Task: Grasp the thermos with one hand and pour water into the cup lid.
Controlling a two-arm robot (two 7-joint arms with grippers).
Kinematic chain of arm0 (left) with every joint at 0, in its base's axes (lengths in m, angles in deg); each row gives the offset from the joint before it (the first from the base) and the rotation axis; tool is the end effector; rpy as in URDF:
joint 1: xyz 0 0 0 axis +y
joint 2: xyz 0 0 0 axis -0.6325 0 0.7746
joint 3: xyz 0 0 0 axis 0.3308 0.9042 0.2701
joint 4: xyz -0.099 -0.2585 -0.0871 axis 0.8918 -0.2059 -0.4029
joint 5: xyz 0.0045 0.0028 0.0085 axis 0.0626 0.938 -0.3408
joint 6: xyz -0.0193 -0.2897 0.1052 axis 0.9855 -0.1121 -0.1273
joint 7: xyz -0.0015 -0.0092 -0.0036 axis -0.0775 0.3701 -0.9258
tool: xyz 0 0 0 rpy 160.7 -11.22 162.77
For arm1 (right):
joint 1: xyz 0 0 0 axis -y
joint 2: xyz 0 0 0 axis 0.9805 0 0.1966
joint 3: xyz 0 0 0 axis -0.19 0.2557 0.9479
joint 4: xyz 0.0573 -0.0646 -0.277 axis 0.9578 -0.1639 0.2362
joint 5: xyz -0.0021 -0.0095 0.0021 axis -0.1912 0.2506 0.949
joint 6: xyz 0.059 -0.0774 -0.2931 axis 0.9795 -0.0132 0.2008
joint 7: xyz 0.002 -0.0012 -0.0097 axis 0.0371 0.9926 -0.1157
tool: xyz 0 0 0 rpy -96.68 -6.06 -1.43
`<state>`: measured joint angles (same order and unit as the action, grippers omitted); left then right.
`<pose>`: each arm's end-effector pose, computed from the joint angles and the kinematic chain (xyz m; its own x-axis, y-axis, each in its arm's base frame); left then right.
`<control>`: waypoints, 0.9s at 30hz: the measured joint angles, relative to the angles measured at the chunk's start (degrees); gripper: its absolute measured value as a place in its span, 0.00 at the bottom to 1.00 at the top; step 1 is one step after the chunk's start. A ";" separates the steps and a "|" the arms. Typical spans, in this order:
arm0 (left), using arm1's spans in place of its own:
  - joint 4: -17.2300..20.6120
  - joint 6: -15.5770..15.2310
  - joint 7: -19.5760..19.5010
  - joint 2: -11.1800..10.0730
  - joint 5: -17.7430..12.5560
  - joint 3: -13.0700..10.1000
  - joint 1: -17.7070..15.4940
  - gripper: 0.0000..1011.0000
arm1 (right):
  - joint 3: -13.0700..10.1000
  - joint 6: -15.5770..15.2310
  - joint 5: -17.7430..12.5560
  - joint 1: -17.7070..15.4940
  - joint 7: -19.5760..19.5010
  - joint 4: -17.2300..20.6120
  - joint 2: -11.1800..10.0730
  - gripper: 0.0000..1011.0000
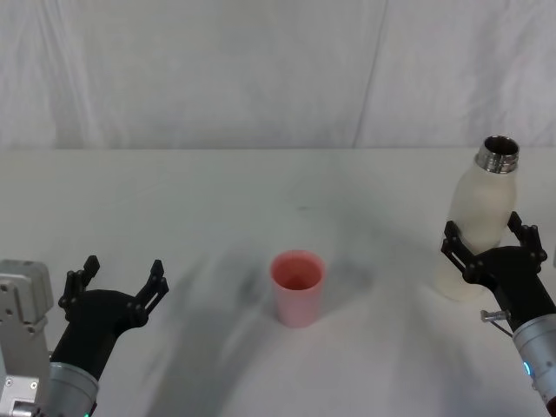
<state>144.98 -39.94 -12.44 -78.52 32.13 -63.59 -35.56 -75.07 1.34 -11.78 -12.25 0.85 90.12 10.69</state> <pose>0.2530 0.0374 -0.2852 0.1245 0.9917 -0.0327 -0.9921 0.1240 -0.0177 0.3226 0.0081 -0.3026 0.2002 -0.9791 0.0367 0.9695 0.2034 0.1370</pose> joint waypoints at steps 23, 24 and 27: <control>0.00 0.00 0.00 0.00 0.00 0.00 0.00 0.99 | -0.40 -0.73 0.68 -5.34 -0.68 5.36 -0.57 0.99; 0.00 0.00 0.00 0.00 0.00 0.00 0.00 0.99 | -0.37 -0.71 0.68 -5.59 -0.54 5.58 -0.66 0.99; 0.00 0.00 0.00 0.00 0.00 0.00 0.00 0.99 | -0.18 -0.70 0.63 -6.49 0.10 6.37 -1.02 0.99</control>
<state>144.98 -39.94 -12.44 -78.52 32.13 -63.59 -35.56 -75.26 0.64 -11.14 -18.75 0.95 96.49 9.67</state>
